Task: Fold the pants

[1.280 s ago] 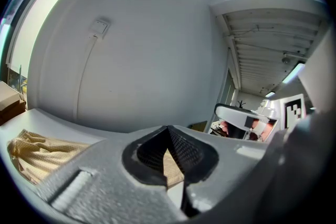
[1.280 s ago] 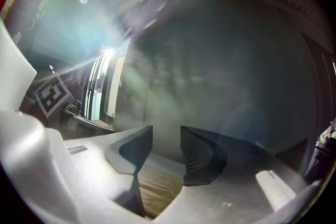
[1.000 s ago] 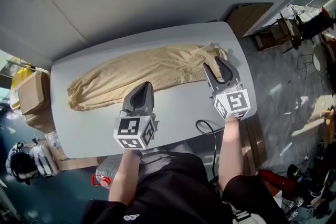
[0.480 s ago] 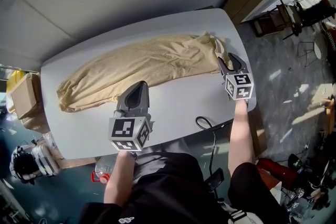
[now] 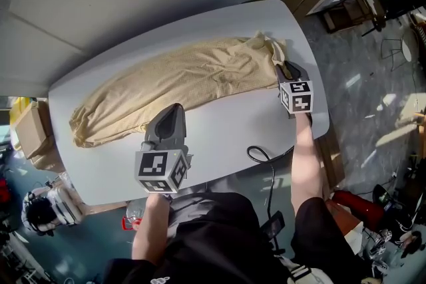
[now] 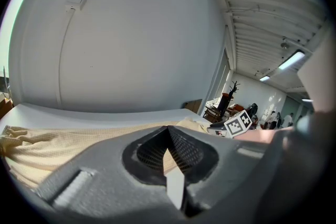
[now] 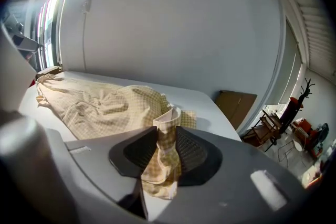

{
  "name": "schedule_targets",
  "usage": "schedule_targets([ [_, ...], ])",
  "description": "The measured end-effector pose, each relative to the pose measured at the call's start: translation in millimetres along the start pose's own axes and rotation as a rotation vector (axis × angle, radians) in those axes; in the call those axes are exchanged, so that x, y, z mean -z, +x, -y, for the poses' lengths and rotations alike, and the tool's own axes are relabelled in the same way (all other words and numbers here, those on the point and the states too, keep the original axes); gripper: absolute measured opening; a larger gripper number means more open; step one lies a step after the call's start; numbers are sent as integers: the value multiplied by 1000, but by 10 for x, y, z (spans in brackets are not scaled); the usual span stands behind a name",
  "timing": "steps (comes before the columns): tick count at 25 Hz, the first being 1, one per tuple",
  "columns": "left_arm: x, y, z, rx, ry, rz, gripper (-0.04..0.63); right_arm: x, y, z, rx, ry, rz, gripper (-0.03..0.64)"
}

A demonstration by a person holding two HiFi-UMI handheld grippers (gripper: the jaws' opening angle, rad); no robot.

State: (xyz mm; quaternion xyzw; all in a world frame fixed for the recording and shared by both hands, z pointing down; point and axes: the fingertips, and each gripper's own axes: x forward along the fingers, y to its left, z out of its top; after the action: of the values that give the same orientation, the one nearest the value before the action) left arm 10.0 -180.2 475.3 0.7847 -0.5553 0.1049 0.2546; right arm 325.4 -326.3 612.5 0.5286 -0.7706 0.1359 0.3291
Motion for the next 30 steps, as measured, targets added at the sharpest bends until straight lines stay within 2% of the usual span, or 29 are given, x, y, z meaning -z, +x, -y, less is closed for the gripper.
schedule_targets([
  [3,6,54,21,6,3,-6,0,13,-7,68,30,9,1,32],
  [6,9,77,31,11,3,-9,0,34,-93,172,54,88,15,31],
  [10,8,118,46,20,-4,-5,0,143,-258,352,76,277,41,31],
  [14,21,148,115,39,5,-12,0,411,-377,497,87,435,13,29],
  [16,31,152,142,45,9,-16,0,530,-408,509,90,465,-7,32],
  [18,42,159,145,48,12,-19,0,606,-404,502,99,474,-17,46],
  [20,52,163,152,50,14,-22,0,663,-400,505,115,477,-27,104],
  [25,59,163,167,57,19,-24,0,739,-393,499,125,483,-54,166],
  [30,48,157,179,59,23,-20,0,826,-344,353,49,510,-116,219],
])
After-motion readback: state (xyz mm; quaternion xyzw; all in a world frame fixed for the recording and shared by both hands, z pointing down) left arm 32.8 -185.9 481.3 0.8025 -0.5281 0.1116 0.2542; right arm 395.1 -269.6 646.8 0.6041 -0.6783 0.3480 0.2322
